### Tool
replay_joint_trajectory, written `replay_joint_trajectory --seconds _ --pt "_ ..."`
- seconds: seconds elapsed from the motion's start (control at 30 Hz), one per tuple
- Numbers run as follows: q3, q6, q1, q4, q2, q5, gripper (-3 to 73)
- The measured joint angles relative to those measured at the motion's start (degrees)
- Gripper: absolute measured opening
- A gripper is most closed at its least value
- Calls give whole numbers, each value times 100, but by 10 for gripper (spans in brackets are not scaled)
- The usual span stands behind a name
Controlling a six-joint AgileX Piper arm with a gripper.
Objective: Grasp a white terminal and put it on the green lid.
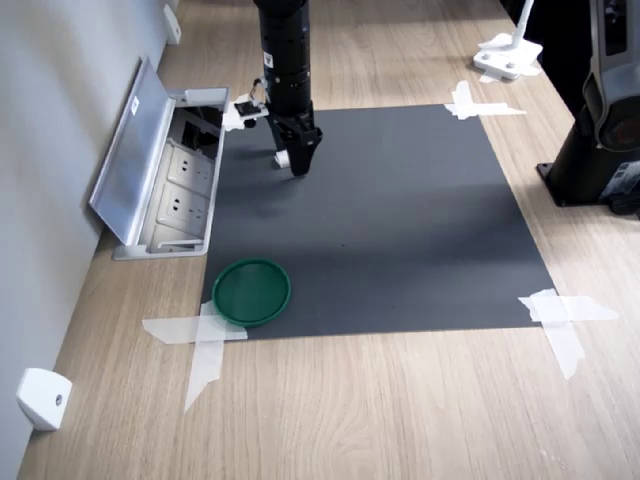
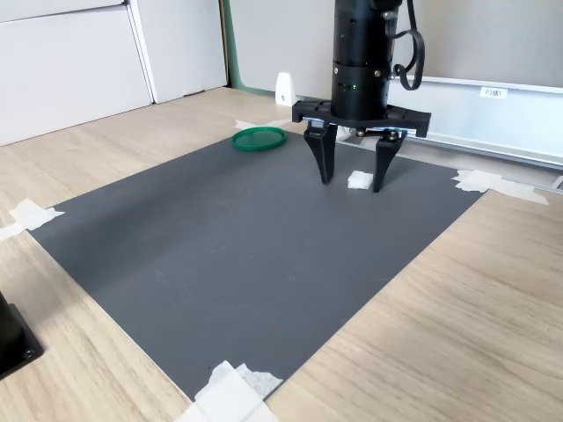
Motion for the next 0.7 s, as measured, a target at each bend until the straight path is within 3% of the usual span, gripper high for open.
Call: replay_joint_trajectory --seconds 0.1,0.2,0.4,0.57,0.7 --pt "-5 -58 0 -16 2 -9 622" --pt "-5 -74 0 -44 9 -37 547" --pt "-5 -85 0 -23 8 -90 283" --pt "-5 -85 160 104 -241 75 270" --pt "-5 8 678 131 -509 257 270"
